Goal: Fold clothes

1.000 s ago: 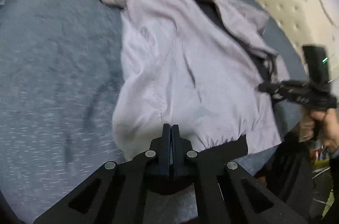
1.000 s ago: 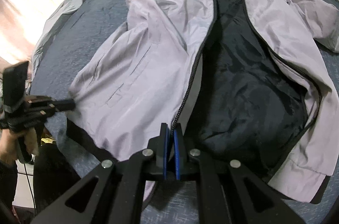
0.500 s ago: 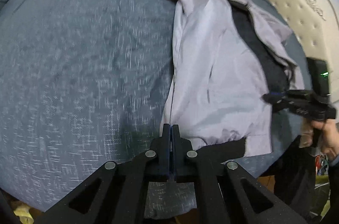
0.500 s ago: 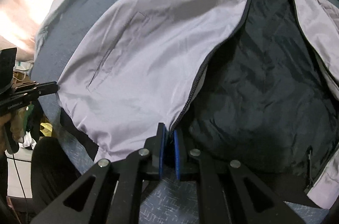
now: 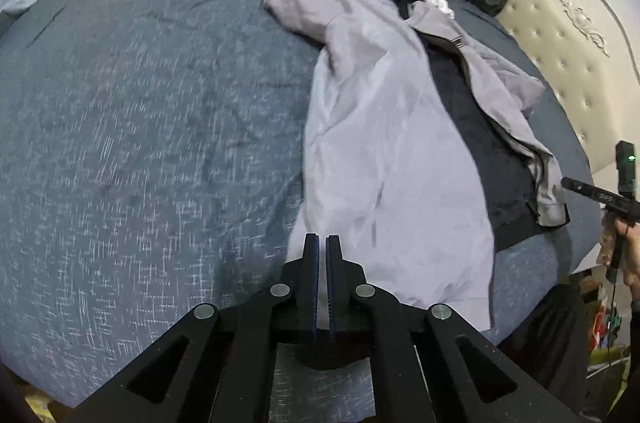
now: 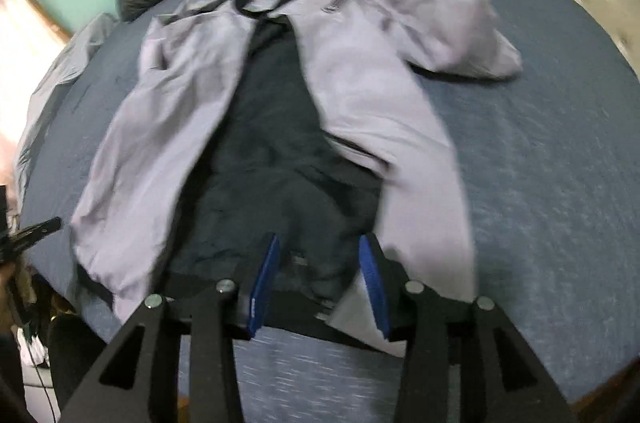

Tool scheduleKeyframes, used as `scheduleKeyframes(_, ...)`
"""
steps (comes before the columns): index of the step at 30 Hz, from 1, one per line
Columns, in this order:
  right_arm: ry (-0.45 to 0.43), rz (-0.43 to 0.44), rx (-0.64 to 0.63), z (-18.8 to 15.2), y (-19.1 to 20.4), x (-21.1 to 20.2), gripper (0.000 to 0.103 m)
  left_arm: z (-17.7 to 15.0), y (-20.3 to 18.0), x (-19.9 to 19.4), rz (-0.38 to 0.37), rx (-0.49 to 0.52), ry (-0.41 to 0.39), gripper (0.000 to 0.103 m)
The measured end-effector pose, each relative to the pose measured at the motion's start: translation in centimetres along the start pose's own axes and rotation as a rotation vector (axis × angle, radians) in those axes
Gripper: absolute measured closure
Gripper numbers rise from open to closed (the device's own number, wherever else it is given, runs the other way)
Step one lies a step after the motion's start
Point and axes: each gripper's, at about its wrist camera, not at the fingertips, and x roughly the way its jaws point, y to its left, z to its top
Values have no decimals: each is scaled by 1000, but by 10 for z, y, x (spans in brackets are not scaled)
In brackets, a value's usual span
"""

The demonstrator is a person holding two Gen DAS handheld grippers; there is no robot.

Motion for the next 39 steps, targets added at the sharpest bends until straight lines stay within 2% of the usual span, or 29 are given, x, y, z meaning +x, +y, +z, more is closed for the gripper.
scheduleKeyframes(6, 118, -37, -9, -21, -5, 31, 58, -10, -10, -15, -18, 23, -14, 96)
scheduleKeyframes(9, 149, -73, 11, -27, -12, 49, 58, -9, -13, -20, -23, 27, -20, 95)
scheduleKeyframes(12, 150, -64, 19, -32, -15, 56, 59, -9, -11, -26, -27, 28, -26, 95)
scheduleKeyframes(16, 132, -62, -5, -36, -18, 50, 95, -10, -8, -27, -27, 18, -22, 95)
scheduleKeyframes(20, 74, 6, 4, -39, -21, 30, 99, -8, -6, -26, -33, 8, -20, 94)
scheduleKeyframes(25, 20, 216, -79, -42, 14, -9, 99, -5, -7, -26, -44, -1, -24, 94)
scheduleKeyframes(29, 54, 386, -159, -42, 63, -13, 99, -3, -13, -29, -63, -3, -25, 94)
scheduleKeyframes(31, 91, 442, -197, -49, 89, -5, 101, -3, -17, -32, -74, 2, -25, 94)
scheduleKeyframes(35, 170, 400, -297, -63, 130, 25, 102, -4, -15, -39, -68, -2, -28, 94)
scheduleKeyframes(39, 121, 383, -221, -57, 114, 24, 101, -9, -4, -44, -59, -8, -28, 94)
